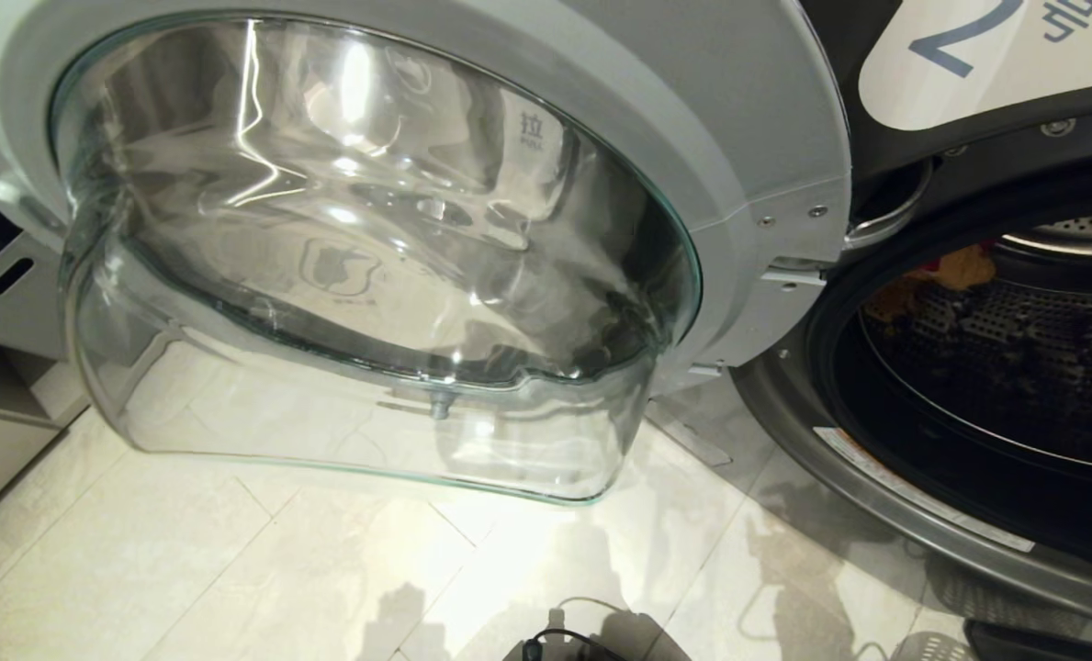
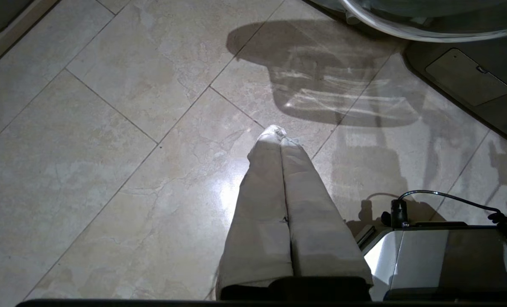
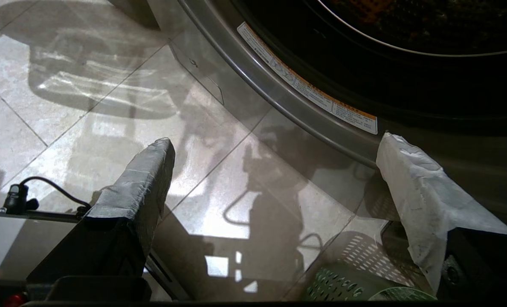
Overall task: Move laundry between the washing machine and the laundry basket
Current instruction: Pick a cloth and place it into the basket
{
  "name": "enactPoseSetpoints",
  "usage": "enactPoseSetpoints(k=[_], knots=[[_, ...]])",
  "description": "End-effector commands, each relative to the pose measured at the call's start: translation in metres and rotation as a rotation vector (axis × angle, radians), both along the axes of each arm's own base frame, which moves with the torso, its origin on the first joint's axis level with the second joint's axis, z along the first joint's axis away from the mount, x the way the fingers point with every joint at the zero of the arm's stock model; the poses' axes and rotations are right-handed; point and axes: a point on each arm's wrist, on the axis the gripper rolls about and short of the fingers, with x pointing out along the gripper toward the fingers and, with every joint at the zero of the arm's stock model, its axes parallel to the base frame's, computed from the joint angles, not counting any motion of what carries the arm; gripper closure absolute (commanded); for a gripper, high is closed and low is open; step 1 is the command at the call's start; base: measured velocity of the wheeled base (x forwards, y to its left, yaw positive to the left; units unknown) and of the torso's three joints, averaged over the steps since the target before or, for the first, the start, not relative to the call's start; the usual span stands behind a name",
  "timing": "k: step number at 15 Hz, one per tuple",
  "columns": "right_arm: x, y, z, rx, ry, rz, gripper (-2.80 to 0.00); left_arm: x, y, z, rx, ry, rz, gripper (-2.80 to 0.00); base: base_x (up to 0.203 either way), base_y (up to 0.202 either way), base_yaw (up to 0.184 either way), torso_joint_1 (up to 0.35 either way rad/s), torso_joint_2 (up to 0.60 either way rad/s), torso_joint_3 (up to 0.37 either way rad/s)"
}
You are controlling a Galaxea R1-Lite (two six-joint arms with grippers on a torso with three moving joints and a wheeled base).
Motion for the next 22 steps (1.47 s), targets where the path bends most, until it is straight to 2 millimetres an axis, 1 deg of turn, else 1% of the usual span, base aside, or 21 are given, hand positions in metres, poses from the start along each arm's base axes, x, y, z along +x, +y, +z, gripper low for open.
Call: enactPoseSetpoints(k=[1, 22], knots=[[0.0000, 0.0000, 0.0000, 0.000, 0.000, 0.002, -2.80, 0.0000, 0.0000, 0.0000, 0.000, 0.001, 0.000, 0.00, 0.000, 0.000, 0.000, 0.000, 0.00, 0.000], [0.0000, 0.0000, 0.0000, 0.005, 0.000, 0.002, -2.80, 0.0000, 0.0000, 0.0000, 0.000, 0.001, 0.000, 0.00, 0.000, 0.000, 0.000, 0.000, 0.00, 0.000]])
